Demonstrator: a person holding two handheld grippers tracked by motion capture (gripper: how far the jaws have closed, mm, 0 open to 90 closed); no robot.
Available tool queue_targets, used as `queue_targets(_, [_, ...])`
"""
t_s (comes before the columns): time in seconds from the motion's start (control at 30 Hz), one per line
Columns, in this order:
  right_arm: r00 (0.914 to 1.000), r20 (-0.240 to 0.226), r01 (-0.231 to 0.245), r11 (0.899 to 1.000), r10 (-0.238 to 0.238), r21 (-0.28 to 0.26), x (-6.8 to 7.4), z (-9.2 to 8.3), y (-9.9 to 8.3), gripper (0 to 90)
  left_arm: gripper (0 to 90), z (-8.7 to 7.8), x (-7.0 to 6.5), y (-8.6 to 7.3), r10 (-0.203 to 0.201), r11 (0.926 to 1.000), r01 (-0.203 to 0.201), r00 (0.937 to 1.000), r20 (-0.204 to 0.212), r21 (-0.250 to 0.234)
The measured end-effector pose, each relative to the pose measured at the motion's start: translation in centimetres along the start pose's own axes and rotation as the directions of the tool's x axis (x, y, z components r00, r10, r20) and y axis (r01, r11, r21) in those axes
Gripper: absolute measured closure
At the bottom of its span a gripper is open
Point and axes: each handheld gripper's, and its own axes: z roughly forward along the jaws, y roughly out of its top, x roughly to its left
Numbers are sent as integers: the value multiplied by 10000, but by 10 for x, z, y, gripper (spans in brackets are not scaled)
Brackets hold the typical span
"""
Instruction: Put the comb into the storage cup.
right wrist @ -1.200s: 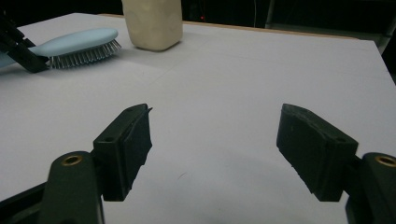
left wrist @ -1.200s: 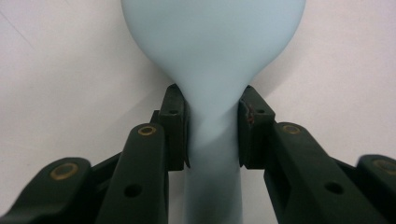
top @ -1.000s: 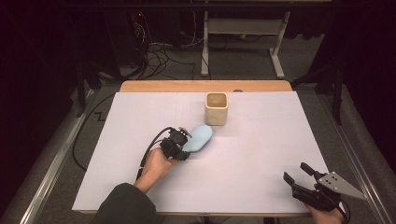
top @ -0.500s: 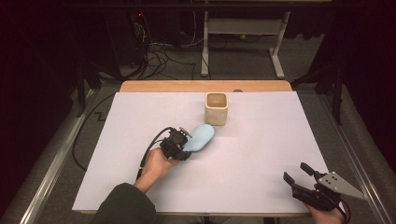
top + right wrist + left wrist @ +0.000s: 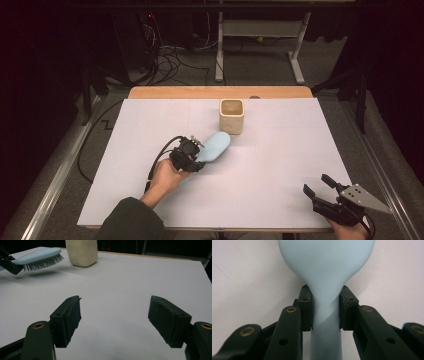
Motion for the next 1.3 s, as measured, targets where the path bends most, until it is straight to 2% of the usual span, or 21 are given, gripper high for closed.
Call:
queue_targets(0.43, [9999,-33,-110,9999,109,-51,0,0,0,266,691,-10,1,-8,-31,9992,37,9999,163,-401])
queue_targets(0.67, [9999,-33,-118,9999,118,-58,0,0,0,266,691,-17,1,-15,84,9969,-70,9998,168,-780])
queue_targets(1.3, [9999,-50,-108,9999,107,-101,0,0,0,266,691,-32,2,-40,-100,9899,156,9991,403,-1408])
